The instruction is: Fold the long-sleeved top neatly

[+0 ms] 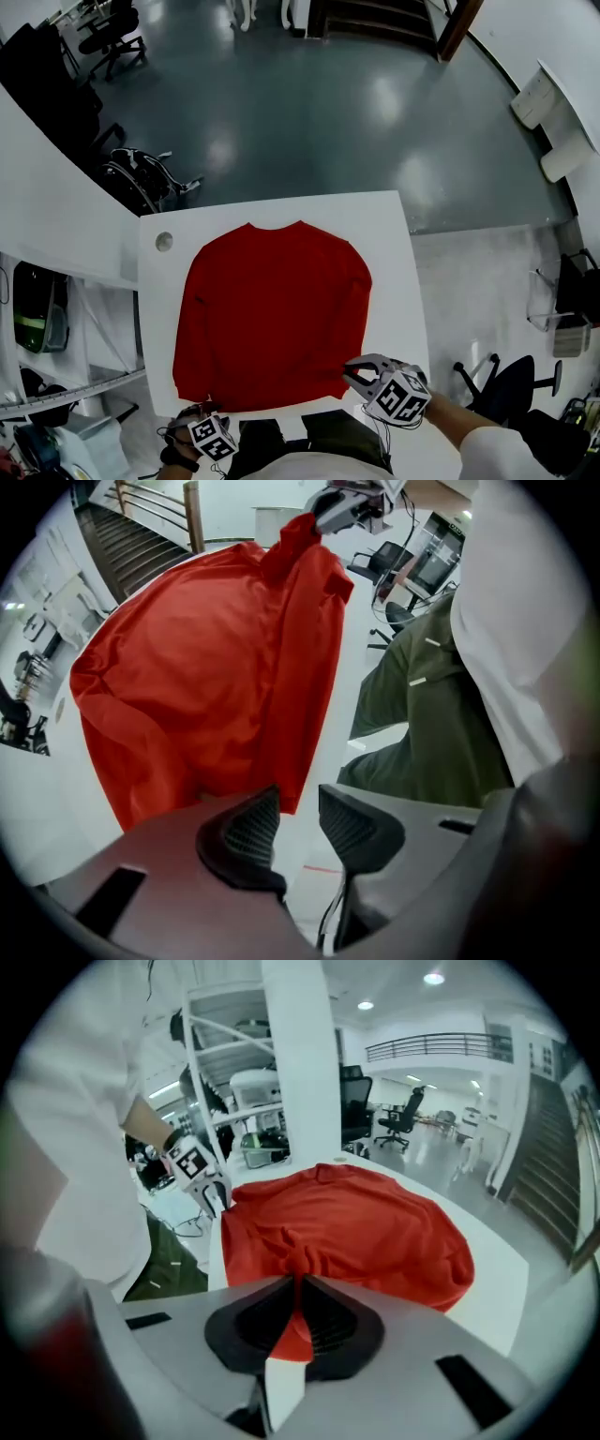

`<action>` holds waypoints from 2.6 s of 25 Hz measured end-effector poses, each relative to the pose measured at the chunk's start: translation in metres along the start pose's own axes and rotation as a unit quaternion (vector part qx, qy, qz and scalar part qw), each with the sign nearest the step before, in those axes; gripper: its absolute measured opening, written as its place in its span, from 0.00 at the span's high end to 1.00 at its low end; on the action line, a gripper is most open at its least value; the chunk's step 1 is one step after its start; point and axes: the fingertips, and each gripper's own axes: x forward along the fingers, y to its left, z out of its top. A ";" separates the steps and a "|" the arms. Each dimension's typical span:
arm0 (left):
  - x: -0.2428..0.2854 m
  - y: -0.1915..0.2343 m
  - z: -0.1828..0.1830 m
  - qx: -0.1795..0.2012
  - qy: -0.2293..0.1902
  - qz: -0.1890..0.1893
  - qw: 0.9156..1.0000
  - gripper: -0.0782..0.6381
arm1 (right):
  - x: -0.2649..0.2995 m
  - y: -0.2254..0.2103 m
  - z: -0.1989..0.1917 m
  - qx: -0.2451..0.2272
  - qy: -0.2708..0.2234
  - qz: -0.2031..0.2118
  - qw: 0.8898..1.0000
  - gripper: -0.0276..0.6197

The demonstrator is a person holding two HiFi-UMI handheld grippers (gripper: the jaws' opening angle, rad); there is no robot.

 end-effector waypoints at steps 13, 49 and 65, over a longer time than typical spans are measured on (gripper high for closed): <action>-0.003 0.002 -0.001 0.043 0.029 0.006 0.999 0.72 | -0.103 -0.159 -0.049 0.341 -0.141 -0.131 0.920 0.90; 0.004 -0.090 0.147 0.128 -0.042 -0.131 0.982 0.67 | -0.206 -0.330 -0.033 0.264 -0.245 -0.213 0.908 0.90; 0.002 -0.083 0.149 0.097 -0.037 -0.167 0.980 0.67 | -0.119 -0.226 -0.188 -0.204 0.266 -0.023 0.942 0.90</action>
